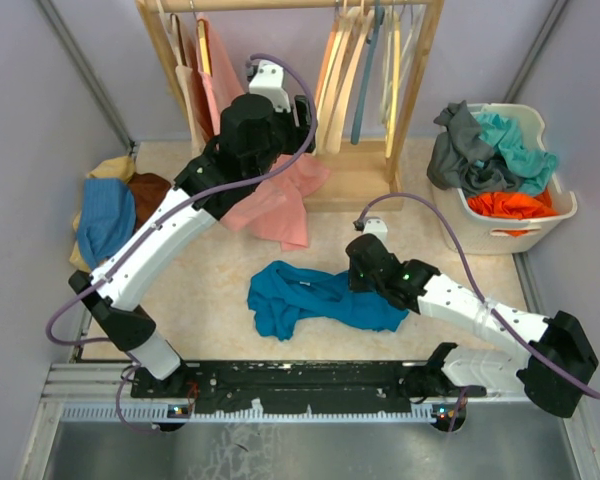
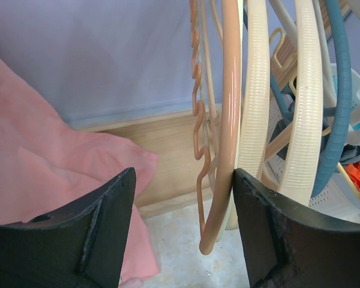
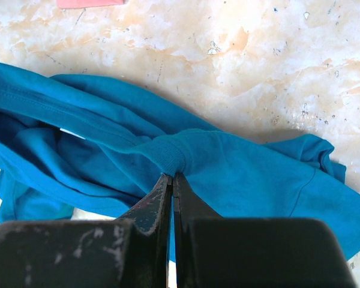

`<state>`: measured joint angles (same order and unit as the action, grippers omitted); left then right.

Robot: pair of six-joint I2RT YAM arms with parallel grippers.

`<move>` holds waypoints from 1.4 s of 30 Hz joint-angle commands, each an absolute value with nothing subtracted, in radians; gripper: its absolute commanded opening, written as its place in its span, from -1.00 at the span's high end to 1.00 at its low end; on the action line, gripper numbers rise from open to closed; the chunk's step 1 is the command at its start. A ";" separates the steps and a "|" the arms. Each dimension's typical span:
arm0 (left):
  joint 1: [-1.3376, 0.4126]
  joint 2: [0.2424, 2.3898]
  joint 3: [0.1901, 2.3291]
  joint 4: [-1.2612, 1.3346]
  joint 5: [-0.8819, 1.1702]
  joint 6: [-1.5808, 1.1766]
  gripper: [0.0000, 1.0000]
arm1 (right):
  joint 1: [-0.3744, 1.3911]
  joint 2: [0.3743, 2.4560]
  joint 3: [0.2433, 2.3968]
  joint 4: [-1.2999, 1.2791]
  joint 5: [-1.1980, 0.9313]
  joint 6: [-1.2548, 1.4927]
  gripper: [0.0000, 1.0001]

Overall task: Place the t-shirt on the hanger
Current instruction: Pick up the hanger from the clothesline.

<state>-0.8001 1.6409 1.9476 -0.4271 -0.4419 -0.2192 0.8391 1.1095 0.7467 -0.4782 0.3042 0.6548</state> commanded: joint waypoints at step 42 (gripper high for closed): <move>-0.776 1.523 1.795 -0.367 -0.614 -0.116 -0.42 | 0.816 1.141 0.756 -0.411 0.285 0.630 1.00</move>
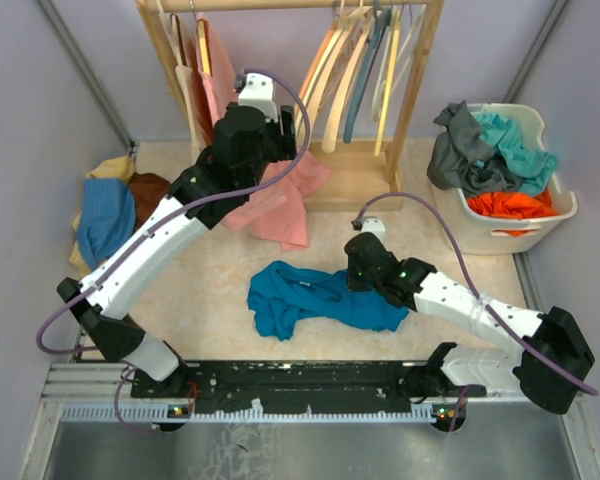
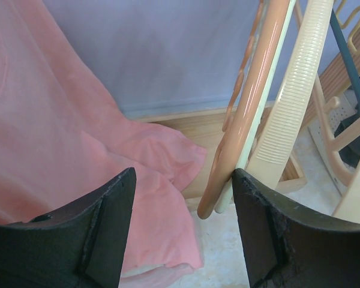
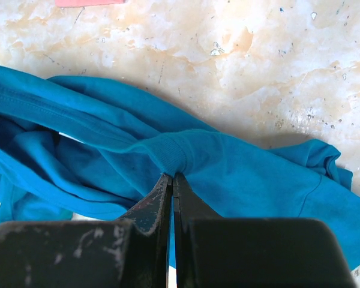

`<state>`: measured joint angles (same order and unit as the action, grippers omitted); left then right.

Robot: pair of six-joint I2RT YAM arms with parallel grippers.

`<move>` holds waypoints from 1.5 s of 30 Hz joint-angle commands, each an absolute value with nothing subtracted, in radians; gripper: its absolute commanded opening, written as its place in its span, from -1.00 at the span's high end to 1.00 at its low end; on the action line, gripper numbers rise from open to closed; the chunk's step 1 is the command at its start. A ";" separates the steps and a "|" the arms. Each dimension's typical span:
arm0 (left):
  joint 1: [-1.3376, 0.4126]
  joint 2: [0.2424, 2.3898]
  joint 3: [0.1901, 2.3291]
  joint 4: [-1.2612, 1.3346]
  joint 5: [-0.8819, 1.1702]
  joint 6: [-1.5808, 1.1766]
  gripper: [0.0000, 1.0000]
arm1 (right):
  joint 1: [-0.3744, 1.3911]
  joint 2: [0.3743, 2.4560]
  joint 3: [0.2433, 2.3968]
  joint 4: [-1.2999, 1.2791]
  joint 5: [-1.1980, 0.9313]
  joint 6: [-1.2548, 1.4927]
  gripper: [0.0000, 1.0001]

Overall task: Place the t-shirt on the hanger
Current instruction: Pick up the hanger from the clothesline.

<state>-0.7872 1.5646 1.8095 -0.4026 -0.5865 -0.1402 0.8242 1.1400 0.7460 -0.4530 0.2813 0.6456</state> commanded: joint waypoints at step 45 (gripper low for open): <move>-0.733 1.661 1.880 -0.262 -0.466 -0.035 0.27 | 0.776 1.080 0.699 -0.407 0.263 0.619 1.00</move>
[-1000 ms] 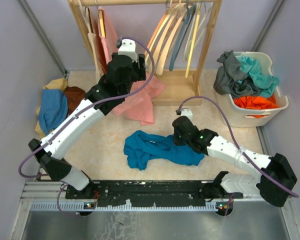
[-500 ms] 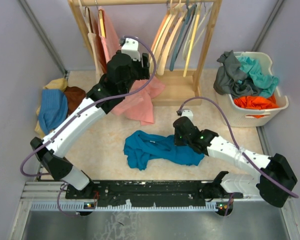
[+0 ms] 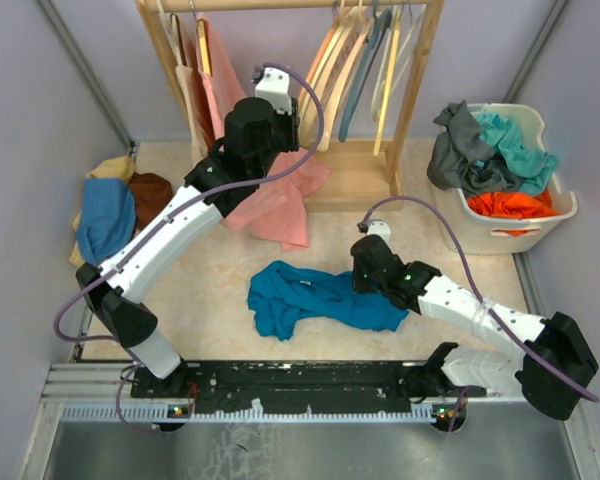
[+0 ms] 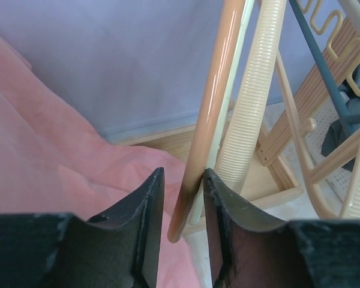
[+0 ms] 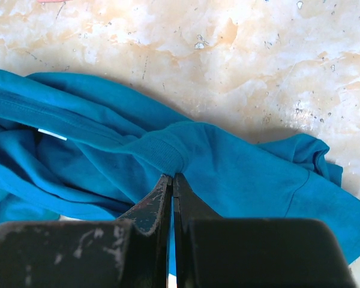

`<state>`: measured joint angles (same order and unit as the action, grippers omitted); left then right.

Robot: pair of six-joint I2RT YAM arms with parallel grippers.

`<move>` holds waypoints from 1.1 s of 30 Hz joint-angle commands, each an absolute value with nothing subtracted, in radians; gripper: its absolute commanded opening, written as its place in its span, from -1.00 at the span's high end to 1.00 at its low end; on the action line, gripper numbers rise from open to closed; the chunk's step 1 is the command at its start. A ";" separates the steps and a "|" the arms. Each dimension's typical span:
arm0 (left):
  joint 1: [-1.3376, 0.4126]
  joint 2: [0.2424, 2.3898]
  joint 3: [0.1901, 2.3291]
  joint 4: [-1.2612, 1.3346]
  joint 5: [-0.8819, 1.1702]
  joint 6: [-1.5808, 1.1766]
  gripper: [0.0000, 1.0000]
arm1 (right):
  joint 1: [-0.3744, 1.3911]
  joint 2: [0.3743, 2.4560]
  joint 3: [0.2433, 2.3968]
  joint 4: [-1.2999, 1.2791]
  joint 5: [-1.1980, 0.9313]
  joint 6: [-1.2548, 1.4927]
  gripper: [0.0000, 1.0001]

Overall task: Place the t-shirt on the hanger
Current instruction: Pick up the hanger from the clothesline.

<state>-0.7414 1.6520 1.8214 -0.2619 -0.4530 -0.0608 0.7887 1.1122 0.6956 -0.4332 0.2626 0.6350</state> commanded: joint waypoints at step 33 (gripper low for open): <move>-0.701 1.716 1.971 -0.253 -0.433 0.023 -0.20 | 0.770 1.089 0.705 -0.411 0.259 0.611 1.00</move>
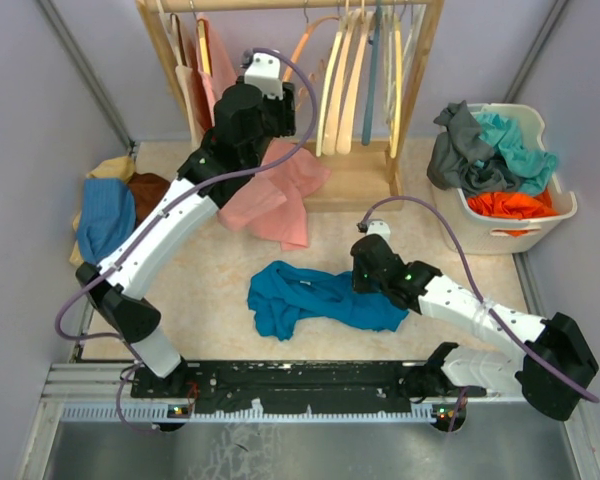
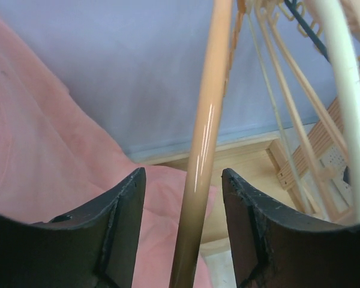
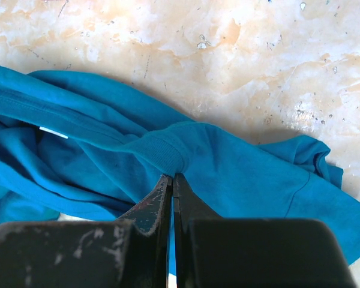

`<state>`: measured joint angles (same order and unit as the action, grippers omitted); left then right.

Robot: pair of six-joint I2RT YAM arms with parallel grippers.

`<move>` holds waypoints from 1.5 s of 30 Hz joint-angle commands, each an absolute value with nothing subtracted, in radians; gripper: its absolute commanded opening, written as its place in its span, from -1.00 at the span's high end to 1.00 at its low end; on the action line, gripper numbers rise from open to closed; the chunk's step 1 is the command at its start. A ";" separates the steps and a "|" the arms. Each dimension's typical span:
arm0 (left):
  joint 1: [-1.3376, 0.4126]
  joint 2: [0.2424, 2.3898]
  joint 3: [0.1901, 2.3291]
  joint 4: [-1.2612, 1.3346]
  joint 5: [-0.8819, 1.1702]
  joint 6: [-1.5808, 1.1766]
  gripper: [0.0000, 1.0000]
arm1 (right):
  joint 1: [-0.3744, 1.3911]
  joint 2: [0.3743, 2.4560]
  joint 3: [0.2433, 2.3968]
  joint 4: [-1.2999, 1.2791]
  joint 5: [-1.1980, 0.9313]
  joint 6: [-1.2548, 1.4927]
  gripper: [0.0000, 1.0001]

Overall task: Place the t-shirt on the hanger
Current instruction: Pick up the hanger from the clothesline.

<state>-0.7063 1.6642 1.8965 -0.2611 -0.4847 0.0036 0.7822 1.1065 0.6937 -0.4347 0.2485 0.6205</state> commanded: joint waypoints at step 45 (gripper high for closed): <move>-0.657 1.353 1.830 -0.385 -0.300 -0.009 1.00 | 0.763 1.069 0.722 -0.437 0.253 0.608 1.00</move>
<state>-0.6647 1.4693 1.8374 -0.4149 -0.3351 0.0158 0.7757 1.0794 0.6937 -0.4572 0.2485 0.6201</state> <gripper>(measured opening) 0.197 0.006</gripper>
